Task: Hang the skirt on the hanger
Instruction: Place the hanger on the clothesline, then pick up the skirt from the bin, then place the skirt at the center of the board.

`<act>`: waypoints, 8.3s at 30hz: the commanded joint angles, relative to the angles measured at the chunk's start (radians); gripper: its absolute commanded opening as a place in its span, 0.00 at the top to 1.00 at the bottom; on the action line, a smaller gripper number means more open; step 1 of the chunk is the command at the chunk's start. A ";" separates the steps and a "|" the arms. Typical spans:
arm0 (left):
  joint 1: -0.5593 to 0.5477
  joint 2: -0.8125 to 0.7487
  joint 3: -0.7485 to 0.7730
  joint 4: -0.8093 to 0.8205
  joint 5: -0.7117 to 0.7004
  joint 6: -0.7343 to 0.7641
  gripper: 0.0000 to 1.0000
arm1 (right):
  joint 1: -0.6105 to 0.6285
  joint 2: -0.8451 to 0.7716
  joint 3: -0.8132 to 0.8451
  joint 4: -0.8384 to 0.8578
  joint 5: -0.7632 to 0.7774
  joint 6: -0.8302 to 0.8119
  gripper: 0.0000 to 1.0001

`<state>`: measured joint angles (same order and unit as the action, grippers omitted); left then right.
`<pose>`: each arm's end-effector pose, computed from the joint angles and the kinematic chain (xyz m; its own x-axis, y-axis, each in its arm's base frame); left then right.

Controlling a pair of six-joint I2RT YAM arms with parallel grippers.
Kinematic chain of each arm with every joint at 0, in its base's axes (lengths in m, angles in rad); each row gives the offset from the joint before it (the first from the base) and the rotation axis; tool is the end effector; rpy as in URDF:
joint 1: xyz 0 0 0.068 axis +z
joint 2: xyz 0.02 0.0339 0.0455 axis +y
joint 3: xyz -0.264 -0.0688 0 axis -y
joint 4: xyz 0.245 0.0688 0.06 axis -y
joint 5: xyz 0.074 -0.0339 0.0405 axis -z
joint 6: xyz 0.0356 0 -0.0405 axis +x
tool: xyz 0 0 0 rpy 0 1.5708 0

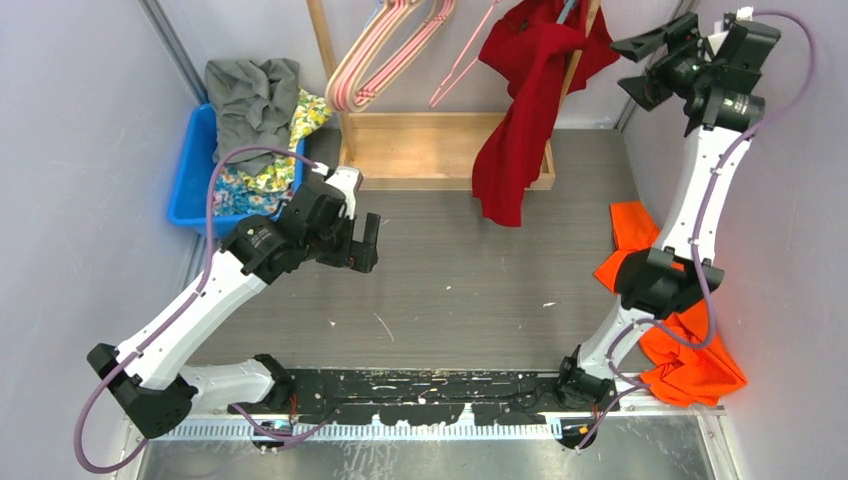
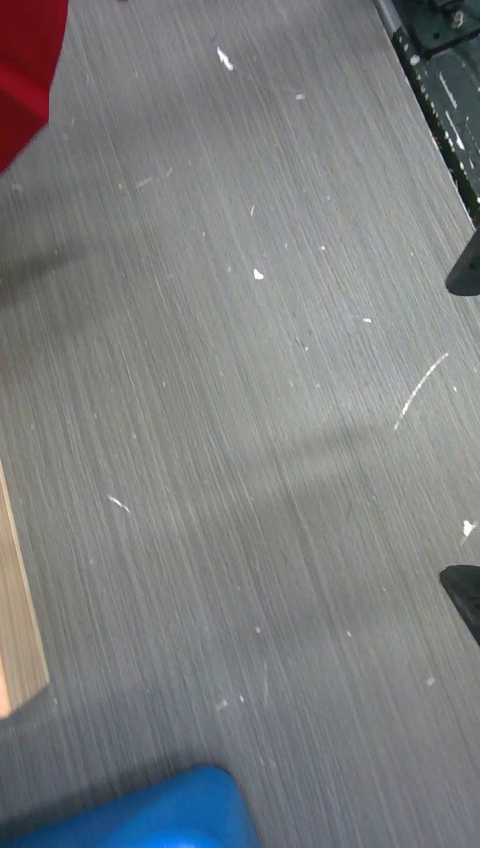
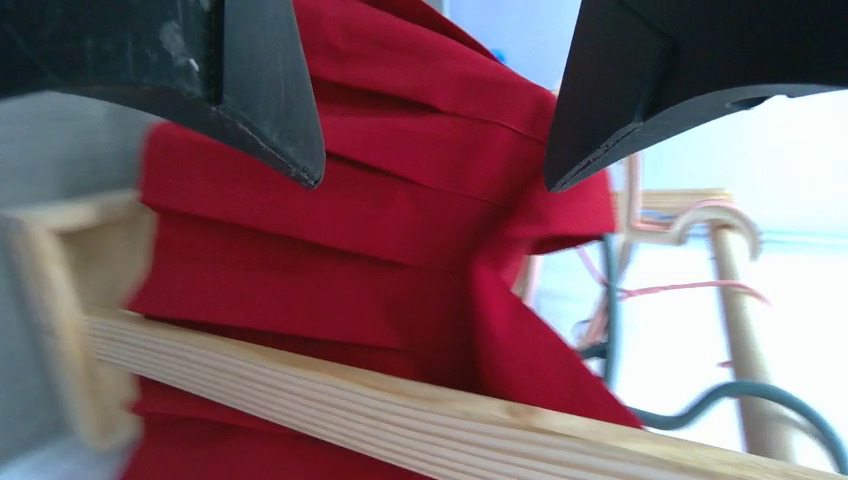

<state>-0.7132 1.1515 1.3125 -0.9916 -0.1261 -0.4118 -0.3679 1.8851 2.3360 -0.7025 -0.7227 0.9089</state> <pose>0.1681 -0.1395 0.3724 -0.7458 0.1202 -0.6552 0.3125 0.9318 -0.1849 0.3757 -0.1196 0.5003 -0.4015 0.7888 -0.4654 -0.0183 0.5011 0.8652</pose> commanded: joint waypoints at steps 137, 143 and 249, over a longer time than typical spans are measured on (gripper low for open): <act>0.634 0.594 0.283 0.755 -0.179 0.058 1.00 | 0.335 -0.957 -1.288 0.172 0.060 -0.272 0.24; 0.609 0.448 0.369 0.585 -0.161 0.025 1.00 | 0.339 -0.983 -1.273 0.160 0.046 -0.262 0.25; 0.100 -0.328 -0.687 0.374 -0.098 -0.358 0.59 | 1.526 -0.882 -1.788 0.378 1.016 0.080 0.40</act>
<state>-0.6132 0.8333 0.6460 -0.6407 -0.1829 -0.7525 1.0843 0.9543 0.5560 -0.4900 0.0616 0.8719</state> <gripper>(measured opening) 0.414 0.601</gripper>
